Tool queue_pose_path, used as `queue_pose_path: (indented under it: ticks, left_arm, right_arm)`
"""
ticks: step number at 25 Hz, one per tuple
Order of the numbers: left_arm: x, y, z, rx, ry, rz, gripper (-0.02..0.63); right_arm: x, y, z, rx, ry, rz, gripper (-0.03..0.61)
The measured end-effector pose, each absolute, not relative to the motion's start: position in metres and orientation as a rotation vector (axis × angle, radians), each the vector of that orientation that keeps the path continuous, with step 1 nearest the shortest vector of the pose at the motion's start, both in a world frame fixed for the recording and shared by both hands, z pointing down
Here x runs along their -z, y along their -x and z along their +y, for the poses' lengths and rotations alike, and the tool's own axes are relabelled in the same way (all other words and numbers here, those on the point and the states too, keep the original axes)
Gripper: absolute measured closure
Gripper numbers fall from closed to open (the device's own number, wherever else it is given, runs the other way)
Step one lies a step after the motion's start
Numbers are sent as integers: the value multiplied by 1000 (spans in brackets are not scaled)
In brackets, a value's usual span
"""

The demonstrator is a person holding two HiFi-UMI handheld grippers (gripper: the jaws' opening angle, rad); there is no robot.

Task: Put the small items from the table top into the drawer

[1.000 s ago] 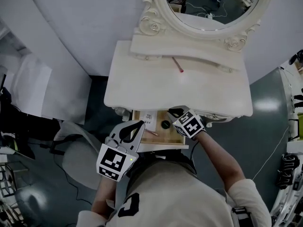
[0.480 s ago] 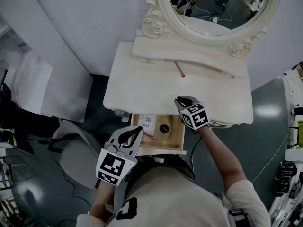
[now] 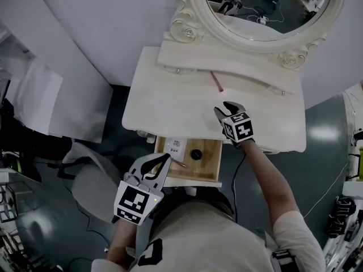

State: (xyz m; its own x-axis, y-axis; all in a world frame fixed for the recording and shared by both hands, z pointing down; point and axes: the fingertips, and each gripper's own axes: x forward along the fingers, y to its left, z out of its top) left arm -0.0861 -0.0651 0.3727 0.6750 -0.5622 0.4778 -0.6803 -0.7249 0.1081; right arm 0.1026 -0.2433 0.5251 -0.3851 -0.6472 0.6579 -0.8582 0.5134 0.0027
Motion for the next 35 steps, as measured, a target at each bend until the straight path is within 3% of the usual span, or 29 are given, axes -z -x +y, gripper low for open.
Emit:
queue_pose_path:
  ticks: [35]
  left_arm:
    - [-406, 65, -87, -670, -2422, -1099, 555]
  right_arm:
    - [-603, -150, -357, -465, -1174, -1941, 425]
